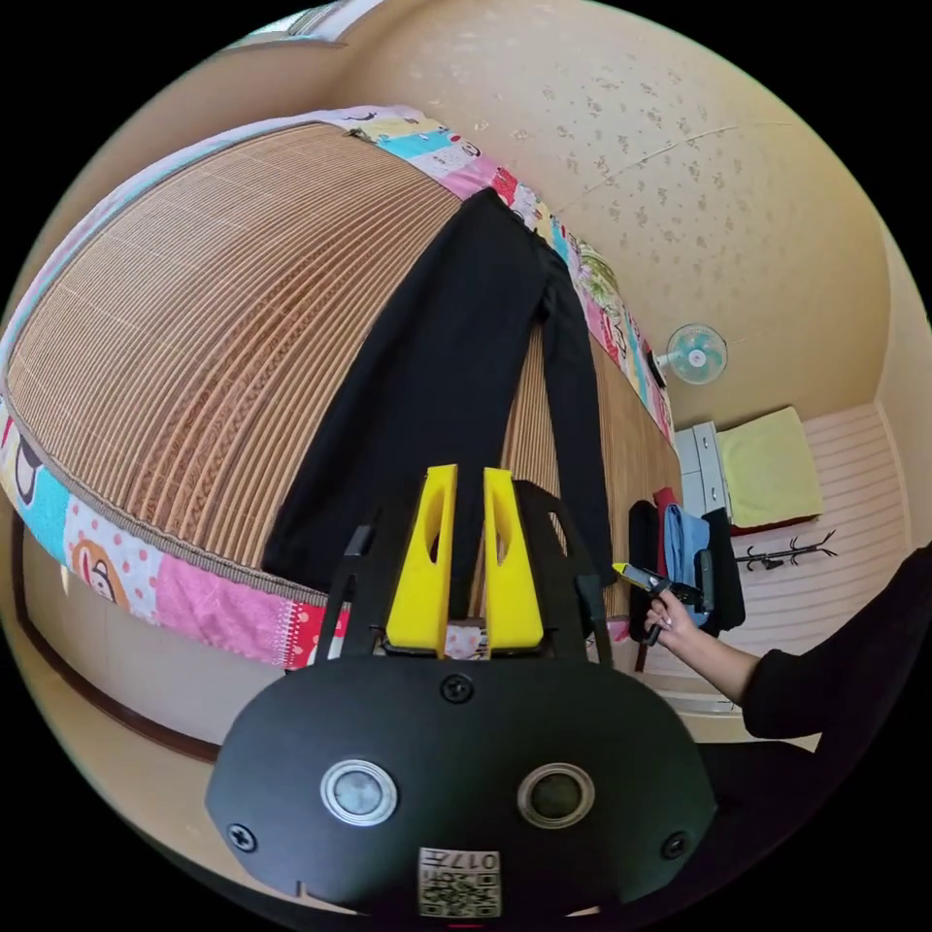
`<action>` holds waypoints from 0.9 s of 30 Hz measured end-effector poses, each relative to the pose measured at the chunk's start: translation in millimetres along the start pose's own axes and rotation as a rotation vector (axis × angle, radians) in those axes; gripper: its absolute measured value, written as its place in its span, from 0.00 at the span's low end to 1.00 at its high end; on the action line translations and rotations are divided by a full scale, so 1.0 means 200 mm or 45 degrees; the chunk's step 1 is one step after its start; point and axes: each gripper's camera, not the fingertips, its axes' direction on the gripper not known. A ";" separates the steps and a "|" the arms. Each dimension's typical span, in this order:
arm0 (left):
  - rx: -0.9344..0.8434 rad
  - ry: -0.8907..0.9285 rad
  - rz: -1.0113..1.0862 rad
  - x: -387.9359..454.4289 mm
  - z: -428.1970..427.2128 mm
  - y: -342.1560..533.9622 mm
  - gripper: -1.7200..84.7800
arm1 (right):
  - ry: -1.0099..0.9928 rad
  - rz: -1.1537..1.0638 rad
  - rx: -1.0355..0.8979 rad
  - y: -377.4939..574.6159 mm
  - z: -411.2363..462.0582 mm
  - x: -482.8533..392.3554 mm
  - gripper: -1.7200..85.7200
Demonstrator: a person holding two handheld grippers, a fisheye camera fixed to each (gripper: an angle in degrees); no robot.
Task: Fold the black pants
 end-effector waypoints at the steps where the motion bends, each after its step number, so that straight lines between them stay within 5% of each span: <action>1: -0.024 0.029 0.016 0.03 0.04 0.00 0.09 | -0.120 0.040 0.007 0.04 0.01 0.04 0.10; 4: -0.119 0.169 0.080 0.15 0.19 0.03 0.09 | -0.385 0.038 -0.068 0.13 0.08 0.10 0.09; 14: -0.372 0.402 0.224 0.59 0.43 0.03 0.14 | -0.341 -0.312 0.109 0.47 -0.15 -0.37 0.06; 20: -0.544 0.061 0.358 0.77 0.50 -0.10 0.18 | -0.411 -0.620 0.106 0.52 -0.10 -0.67 0.06; 27: -0.517 -0.057 0.419 0.67 0.39 -0.15 0.07 | -0.505 -0.923 -0.112 0.40 0.14 -0.77 0.05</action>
